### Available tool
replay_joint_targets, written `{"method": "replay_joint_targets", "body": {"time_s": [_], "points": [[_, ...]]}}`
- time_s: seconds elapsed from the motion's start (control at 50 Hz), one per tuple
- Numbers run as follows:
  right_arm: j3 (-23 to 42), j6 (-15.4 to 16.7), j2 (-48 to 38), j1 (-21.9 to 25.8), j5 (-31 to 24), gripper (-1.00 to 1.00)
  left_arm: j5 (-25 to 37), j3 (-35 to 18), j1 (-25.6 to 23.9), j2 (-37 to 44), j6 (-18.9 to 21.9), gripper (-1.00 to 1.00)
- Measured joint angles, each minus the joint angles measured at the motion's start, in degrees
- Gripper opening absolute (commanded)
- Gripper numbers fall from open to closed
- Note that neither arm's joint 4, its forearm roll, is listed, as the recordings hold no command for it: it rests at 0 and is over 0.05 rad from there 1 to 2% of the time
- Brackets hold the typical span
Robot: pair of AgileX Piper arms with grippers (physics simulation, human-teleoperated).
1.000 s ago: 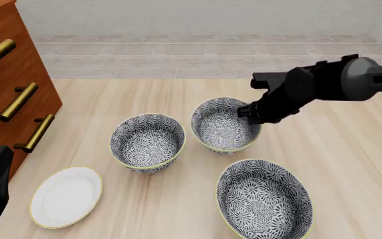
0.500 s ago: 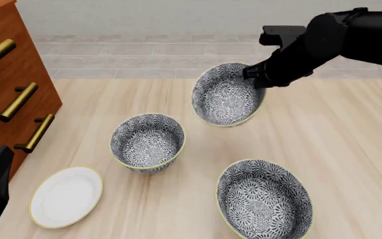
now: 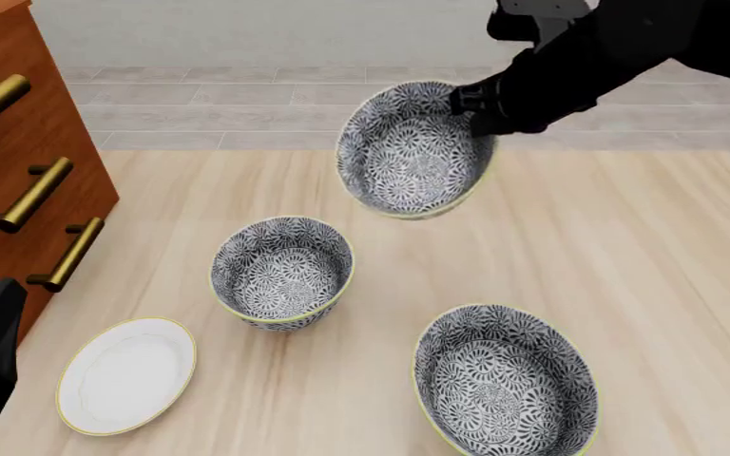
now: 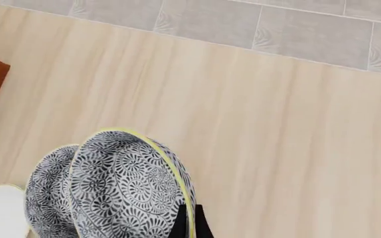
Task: Stack the bowl at the front on the bowl in the middle.
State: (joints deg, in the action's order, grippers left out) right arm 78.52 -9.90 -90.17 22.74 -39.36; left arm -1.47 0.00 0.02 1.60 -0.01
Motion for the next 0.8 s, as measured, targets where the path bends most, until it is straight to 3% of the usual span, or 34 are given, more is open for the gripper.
{"method": "replay_joint_targets", "body": {"time_s": [0.46, 0.8], "points": [[-0.04, -5.28, -0.51, 9.38, 2.67, -1.00, 0.00, 0.00, 0.00, -0.01, 0.00, 1.00], [0.36, -7.47, -2.46, 14.29, 4.34, -1.00, 0.00, 0.00, 0.00, -0.01, 0.01, 1.00]]}}
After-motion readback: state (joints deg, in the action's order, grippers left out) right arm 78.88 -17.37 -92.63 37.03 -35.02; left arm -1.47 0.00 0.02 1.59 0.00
